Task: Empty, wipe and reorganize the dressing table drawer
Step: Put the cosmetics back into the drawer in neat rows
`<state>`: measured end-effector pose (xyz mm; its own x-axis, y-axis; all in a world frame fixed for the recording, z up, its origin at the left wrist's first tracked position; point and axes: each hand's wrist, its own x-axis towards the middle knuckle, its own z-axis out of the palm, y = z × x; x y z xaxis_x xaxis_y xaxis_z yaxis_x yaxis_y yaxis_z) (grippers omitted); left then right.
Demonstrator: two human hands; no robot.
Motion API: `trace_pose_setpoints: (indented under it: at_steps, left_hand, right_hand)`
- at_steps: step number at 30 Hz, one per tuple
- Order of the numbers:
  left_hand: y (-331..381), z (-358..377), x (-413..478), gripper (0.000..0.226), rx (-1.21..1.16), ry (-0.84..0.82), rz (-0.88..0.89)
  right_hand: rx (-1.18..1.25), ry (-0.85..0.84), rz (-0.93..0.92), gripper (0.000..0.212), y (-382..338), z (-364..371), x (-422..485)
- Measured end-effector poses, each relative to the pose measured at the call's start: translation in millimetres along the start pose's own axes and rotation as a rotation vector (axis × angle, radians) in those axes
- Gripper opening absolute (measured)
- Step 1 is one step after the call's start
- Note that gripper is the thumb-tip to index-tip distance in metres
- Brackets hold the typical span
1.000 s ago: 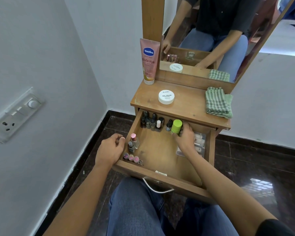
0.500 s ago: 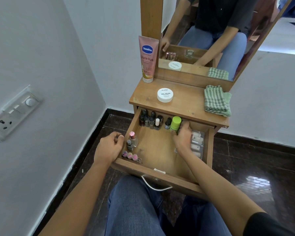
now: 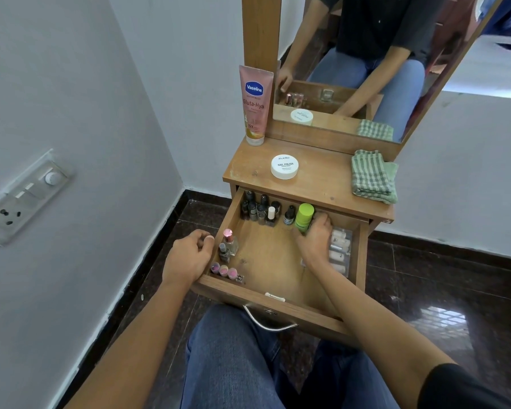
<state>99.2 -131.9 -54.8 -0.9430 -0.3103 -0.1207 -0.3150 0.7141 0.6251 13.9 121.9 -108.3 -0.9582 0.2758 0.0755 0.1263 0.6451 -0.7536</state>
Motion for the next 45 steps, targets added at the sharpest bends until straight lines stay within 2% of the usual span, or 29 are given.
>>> trace_pose_setpoints:
  at_steps: [5, 16, 21, 23, 25, 27, 29, 31, 35, 37, 40, 45]
  left_hand:
    - [0, 0, -1, 0.027, 0.010, -0.006, -0.009]
    - [0, 0, 0, 0.026, -0.005, 0.001, -0.011]
    - [0, 0, 0, 0.026, -0.013, 0.010, -0.007]
    - [-1, 0, 1, 0.026, -0.011, 0.011, -0.001]
    - [-1, 0, 1, 0.025, -0.014, 0.014, 0.007]
    - [-1, 0, 0, 0.026, -0.023, 0.014, 0.015]
    - [-1, 0, -1, 0.026, -0.022, 0.012, 0.017]
    - [-1, -1, 0, 0.028, -0.026, 0.017, 0.010]
    - [0, -1, 0, 0.029, -0.036, 0.014, 0.000]
    - [0, -1, 0, 0.028, -0.039, 0.016, -0.002]
    - [-1, -1, 0, 0.028, -0.040, 0.018, 0.001]
    - [-2, -1, 1, 0.029, -0.035, 0.014, 0.001]
  right_hand:
    - [-0.046, 0.047, 0.053, 0.051, -6, 2, 1]
    - [-0.140, 0.049, 0.030, 0.047, -10, -2, -2]
    - [-0.180, -0.059, 0.140, 0.060, -18, -11, -16]
    - [-0.181, -0.090, 0.027, 0.054, -25, -21, -30]
    - [-0.105, -0.099, -0.227, 0.039, -42, -33, -39]
    - [-0.048, -0.016, -0.502, 0.025, -67, -44, -29]
    - [-0.079, 0.100, -0.675, 0.024, -90, -49, 0]
    - [-0.094, 0.096, -0.629, 0.036, -108, -47, 35]
    - [-0.179, -0.206, -0.380, 0.063, -113, -24, 82]
    - [-0.252, -0.251, -0.404, 0.059, -105, -12, 87]
    - [-0.196, -0.218, -0.412, 0.054, -96, -9, 85]
    - [-0.287, -0.234, -0.436, 0.057, -93, -16, 90]
